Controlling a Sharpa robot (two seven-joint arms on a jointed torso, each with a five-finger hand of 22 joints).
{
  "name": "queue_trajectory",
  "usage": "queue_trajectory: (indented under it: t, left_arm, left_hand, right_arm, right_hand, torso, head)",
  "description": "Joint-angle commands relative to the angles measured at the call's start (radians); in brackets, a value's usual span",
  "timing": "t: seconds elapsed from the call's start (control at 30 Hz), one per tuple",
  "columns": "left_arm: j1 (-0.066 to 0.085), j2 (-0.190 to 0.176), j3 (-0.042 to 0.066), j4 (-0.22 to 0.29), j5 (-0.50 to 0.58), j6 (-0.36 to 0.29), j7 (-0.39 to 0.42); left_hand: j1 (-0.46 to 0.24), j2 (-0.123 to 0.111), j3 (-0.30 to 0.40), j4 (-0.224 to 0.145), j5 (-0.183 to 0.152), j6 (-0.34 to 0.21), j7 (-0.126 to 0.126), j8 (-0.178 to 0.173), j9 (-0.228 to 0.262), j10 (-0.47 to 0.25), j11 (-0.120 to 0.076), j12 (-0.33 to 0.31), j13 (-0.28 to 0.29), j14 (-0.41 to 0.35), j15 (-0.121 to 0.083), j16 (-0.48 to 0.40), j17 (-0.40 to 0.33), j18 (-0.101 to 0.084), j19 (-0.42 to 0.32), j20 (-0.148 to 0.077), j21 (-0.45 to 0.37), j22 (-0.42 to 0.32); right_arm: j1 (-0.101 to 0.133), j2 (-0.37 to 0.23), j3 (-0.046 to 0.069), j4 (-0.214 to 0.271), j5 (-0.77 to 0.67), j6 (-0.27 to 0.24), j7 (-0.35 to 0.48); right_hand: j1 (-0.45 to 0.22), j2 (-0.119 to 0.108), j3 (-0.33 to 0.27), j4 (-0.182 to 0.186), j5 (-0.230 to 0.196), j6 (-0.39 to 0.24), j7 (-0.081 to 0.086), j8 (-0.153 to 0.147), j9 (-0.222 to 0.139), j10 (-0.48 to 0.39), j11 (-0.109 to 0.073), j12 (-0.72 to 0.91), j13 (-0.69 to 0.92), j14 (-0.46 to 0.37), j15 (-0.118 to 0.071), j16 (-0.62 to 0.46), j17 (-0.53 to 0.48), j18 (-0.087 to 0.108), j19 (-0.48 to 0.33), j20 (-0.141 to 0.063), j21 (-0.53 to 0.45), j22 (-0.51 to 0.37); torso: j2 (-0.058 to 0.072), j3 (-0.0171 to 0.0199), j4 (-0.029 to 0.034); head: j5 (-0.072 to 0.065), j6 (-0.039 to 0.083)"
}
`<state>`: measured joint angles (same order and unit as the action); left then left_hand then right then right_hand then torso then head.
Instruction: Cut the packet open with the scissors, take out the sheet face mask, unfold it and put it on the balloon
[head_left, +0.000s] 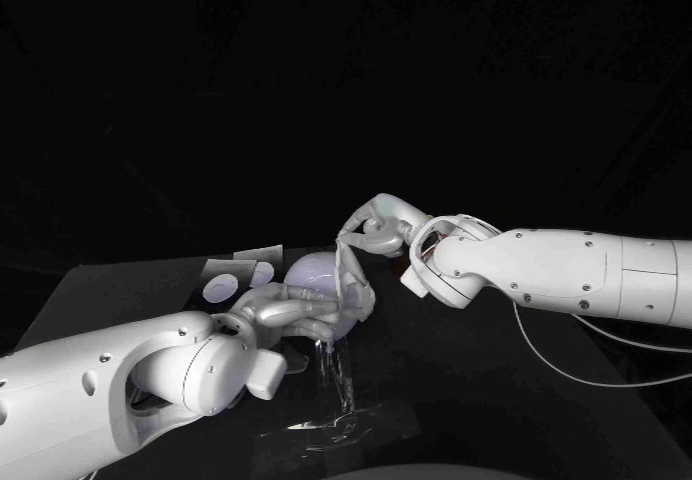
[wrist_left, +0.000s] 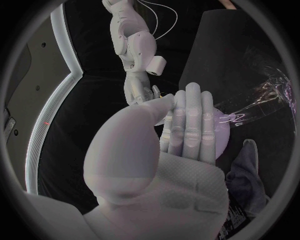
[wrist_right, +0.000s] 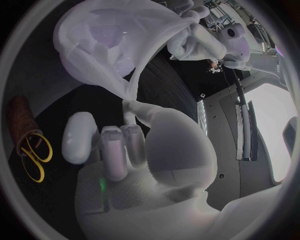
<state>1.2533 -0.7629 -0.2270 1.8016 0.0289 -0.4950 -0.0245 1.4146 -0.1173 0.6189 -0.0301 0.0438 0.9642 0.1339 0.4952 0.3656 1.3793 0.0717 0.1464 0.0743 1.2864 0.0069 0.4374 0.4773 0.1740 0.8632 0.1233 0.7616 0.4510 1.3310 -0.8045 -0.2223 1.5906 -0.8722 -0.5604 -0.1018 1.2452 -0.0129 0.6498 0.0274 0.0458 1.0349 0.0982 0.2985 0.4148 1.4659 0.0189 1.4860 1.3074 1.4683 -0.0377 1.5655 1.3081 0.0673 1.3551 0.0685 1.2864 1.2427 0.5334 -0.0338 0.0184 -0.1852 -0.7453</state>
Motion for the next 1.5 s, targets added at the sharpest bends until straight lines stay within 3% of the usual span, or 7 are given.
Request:
queue_trajectory:
  t: [0.03,0.13,0.47,0.97,1.5]
  left_arm:
    - [-0.002,-0.009,0.001,0.012,0.012,0.047,0.036]
    - [-0.004,-0.018,0.001,0.019,0.013,0.054,0.040]
    - [-0.007,-0.047,0.001,0.034,0.017,0.082,0.052]
    - [-0.007,-0.124,0.001,0.040,0.018,0.107,0.047]
    - [-0.007,-0.161,0.001,0.023,-0.025,0.085,-0.044]
  left_hand:
    - [0.004,0.002,-0.004,-0.004,0.004,0.006,0.002,0.003,0.002,0.024,-0.017,0.003,0.001,0.000,-0.009,0.002,0.002,0.010,0.007,0.001,0.005,-0.001]
    - [0.006,0.000,-0.004,-0.006,0.005,0.007,0.001,0.003,0.002,0.024,-0.017,0.003,0.001,0.000,-0.010,0.001,0.002,0.010,0.008,0.000,0.005,-0.001]
    - [0.008,-0.002,-0.004,-0.010,0.005,0.009,0.001,0.003,0.002,0.025,-0.017,0.003,0.001,0.001,-0.010,0.000,0.003,0.010,0.009,-0.001,0.006,-0.001]
    - [0.011,-0.005,-0.003,-0.013,0.005,0.010,0.001,0.001,0.002,0.026,-0.017,0.002,0.001,0.002,-0.011,-0.001,0.004,0.010,0.009,-0.003,0.007,-0.001]
    - [0.011,-0.005,-0.001,-0.015,0.005,0.005,0.003,-0.005,0.000,0.028,-0.016,0.003,0.002,0.004,-0.011,-0.002,0.006,0.009,0.009,-0.005,0.008,0.000]
  right_arm:
    - [0.008,0.011,0.002,0.002,0.010,-0.017,0.032]
    - [0.017,0.022,0.002,0.004,0.011,-0.017,0.038]
    - [0.032,0.072,0.003,-0.011,0.012,-0.014,0.050]
    - [0.033,0.175,0.003,-0.117,0.026,0.049,0.036]
    - [0.026,0.214,0.003,-0.167,0.014,0.089,0.003]
  right_hand:
    - [0.009,0.002,0.007,0.001,0.006,0.010,-0.005,0.004,0.002,0.072,-0.004,0.002,0.200,0.103,-0.007,0.005,0.263,0.017,0.000,-0.004,-0.005,0.000]
    - [0.009,0.002,0.007,0.001,0.006,0.010,-0.005,0.004,0.002,0.072,-0.004,0.002,0.200,0.103,-0.007,0.005,0.263,0.017,0.000,-0.004,-0.005,0.000]
    - [0.009,0.002,0.008,0.001,0.006,0.010,-0.005,0.004,0.001,0.072,-0.005,0.002,0.200,0.103,-0.008,0.005,0.263,0.017,0.000,-0.004,-0.005,0.001]
    - [0.009,0.003,0.009,0.000,0.006,0.009,-0.005,0.004,0.001,0.070,-0.004,-0.001,0.198,0.103,-0.008,0.005,0.263,0.019,-0.005,-0.004,-0.012,-0.007]
    - [0.008,0.003,0.010,0.001,0.006,0.008,-0.004,0.003,0.001,0.069,-0.004,-0.004,0.196,0.103,-0.008,0.005,0.263,0.020,-0.007,-0.004,-0.015,-0.011]
  torso:
    - [0.000,-0.0006,0.0011]
    - [0.000,-0.0017,0.0004]
    - [0.000,0.0012,0.0000]
    - [0.002,-0.0019,0.0012]
    - [0.002,0.0006,-0.0003]
  head:
    - [0.001,0.001]
    - [0.001,0.002]
    - [0.002,0.003]
    - [-0.001,-0.004]
    - [0.029,-0.019]
